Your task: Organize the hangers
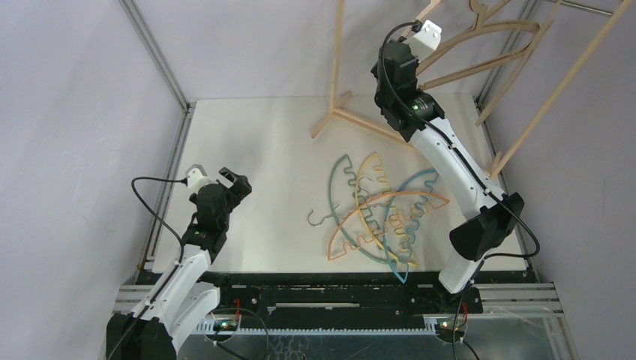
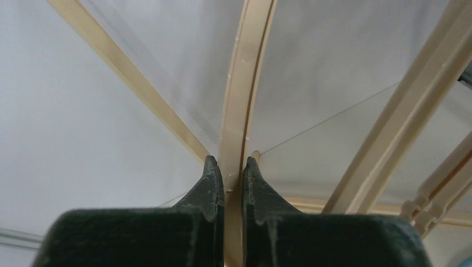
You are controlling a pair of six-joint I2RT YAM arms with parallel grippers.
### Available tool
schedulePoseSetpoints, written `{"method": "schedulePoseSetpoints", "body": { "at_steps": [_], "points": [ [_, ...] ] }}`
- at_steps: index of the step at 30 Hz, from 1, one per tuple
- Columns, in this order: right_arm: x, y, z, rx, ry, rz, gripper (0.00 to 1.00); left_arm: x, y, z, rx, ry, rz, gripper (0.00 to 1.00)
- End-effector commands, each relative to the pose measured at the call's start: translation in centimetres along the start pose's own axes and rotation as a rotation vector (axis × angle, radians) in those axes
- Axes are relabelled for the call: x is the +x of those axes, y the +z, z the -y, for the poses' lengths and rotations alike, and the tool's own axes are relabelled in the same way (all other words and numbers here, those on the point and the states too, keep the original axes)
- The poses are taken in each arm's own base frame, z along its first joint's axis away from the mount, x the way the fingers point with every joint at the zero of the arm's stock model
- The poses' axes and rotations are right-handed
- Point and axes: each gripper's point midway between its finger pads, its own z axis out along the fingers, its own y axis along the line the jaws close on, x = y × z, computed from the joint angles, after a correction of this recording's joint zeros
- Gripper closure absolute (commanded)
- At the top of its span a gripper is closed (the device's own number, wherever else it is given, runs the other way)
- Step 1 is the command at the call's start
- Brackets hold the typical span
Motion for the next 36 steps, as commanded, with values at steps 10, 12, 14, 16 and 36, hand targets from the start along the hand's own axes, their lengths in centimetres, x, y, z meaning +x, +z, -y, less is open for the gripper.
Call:
{"method": "schedulePoseSetpoints", "body": {
  "at_steps": [10,12,14,16,36],
  "points": [
    [-0.9,0.9,-0.2,0.027,0.011,0.037,0.98,-1.5,0.0,0.8,0.030,-0.001,0.049,0.00],
    [-0.3,1.4,0.1,0.034,0.002,0.027,0.99,-1.5,0.0,0.8,0.029,0.000,0.049,0.00],
    [0.2,1.7,0.2,0.034,0.003,0.017,0.99,-1.5,0.1,0.9,0.029,0.000,0.049,0.00],
    [0.4,1.9,0.2,0.033,0.005,0.014,0.99,-1.5,0.1,0.9,0.029,0.001,0.048,0.00],
    [-0.2,3.2,0.1,0.014,0.117,0.030,0.96,-2.0,0.0,0.6,0.011,0.005,0.063,0.00]
  ]
}}
